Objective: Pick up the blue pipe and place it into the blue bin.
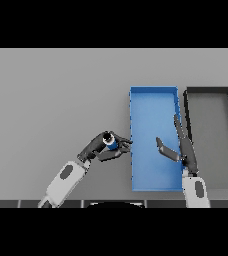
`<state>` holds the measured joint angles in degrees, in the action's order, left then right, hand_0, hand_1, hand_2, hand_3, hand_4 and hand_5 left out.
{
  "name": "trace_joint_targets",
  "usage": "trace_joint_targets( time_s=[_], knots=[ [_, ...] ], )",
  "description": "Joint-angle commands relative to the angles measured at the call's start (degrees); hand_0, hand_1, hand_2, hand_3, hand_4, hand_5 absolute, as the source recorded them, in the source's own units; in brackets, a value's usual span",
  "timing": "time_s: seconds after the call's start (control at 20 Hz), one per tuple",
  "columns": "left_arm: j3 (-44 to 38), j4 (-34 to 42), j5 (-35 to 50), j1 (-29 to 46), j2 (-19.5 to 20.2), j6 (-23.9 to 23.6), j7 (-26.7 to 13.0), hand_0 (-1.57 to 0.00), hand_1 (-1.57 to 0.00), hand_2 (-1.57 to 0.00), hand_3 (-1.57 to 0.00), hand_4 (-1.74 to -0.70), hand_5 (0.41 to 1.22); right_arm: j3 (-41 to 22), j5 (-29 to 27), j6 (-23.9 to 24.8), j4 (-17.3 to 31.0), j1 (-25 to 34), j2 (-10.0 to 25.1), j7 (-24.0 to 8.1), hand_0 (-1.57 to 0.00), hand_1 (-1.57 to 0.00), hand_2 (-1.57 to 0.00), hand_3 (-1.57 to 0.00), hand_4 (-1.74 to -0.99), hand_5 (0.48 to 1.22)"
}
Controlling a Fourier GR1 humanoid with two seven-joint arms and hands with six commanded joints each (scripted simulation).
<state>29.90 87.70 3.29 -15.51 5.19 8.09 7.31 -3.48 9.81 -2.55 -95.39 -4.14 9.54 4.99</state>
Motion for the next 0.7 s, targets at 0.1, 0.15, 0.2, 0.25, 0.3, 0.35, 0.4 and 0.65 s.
trace_joint_targets(
  time_s=[0.1, 0.15, 0.2, 0.25, 0.3, 0.35, 0.4, 0.65],
  knots=[
    [0.35, 1.62, -0.32, 0.01, -0.1, 1.0, -2.44, -1.56, -1.56, -1.57, -1.57, -1.47, 1.219, 0.64, -0.05, 0.13, 0.94, 0.69, 0.58, 0.86, 0.0, 0.0, 0.0, 0.0, -1.158, 0.643],
    [0.51, 1.72, -0.82, -0.42, -0.57, 1.02, -3.34, -1.57, -1.57, -1.57, -1.57, -1.47, 1.219, 0.61, -0.32, 0.1, 0.23, 0.11, 0.38, 1.57, 0.0, 0.0, 0.0, 0.0, -1.155, 0.642],
    [0.23, 1.18, -0.86, -0.54, -0.73, 1.43, -3.6, -1.57, -1.57, -1.57, -1.57, -1.47, 1.22, 0.75, -0.12, 0.14, 0.78, 0.27, 0.62, 1.32, 0.0, 0.0, 0.0, 0.0, -1.151, 0.643],
    [0.46, 1.06, -1.23, -0.56, -1.36, 1.53, -3.98, -1.57, -1.57, -1.57, -1.57, -1.47, 1.22, 0.55, 0.54, 0.96, 0.07, -0.87, 0.18, 1.78, 0.0, 0.0, 0.0, 0.0, -1.145, 0.643],
    [-0.31, 0.71, -1.25, -0.57, -0.87, 1.87, -3.74, -1.57, -1.57, -1.57, -1.57, -1.47, 1.22, 0.18, 1.55, 2.28, -1.39, -2.79, -0.59, 2.37, 0.0, 0.0, 0.0, 0.0, -1.141, 0.643],
    [-0.28, 0.74, -1.36, -0.25, -1.22, 2.05, -3.57, -1.57, -1.57, -1.57, -1.57, -1.47, 1.22, -0.31, 2.84, 3.89, -3.27, -5.12, -1.57, 2.65, 0.0, 0.0, 0.0, 0.0, -1.139, 0.643],
    [-0.24, 1.34, -1.35, 0.13, -1.45, 2.23, -3.29, -1.57, -1.57, -1.57, -1.57, -1.47, 1.22, -0.87, 4.34, 5.67, -5.38, -7.72, -2.69, 2.69, 0.0, 0.0, 0.0, 0.0, -1.138, 0.643],
    [-1.04, 0.87, -2.16, 0.21, -1.67, 3.69, -3.15, -1.57, -1.57, -1.57, -1.57, -1.47, 1.22, -3.18, 9.69, 11.26, -14.67, -16.77, -6.72, 1.11, 0.0, 0.0, -0.02, 0.0, -1.187, 0.642]
  ],
)
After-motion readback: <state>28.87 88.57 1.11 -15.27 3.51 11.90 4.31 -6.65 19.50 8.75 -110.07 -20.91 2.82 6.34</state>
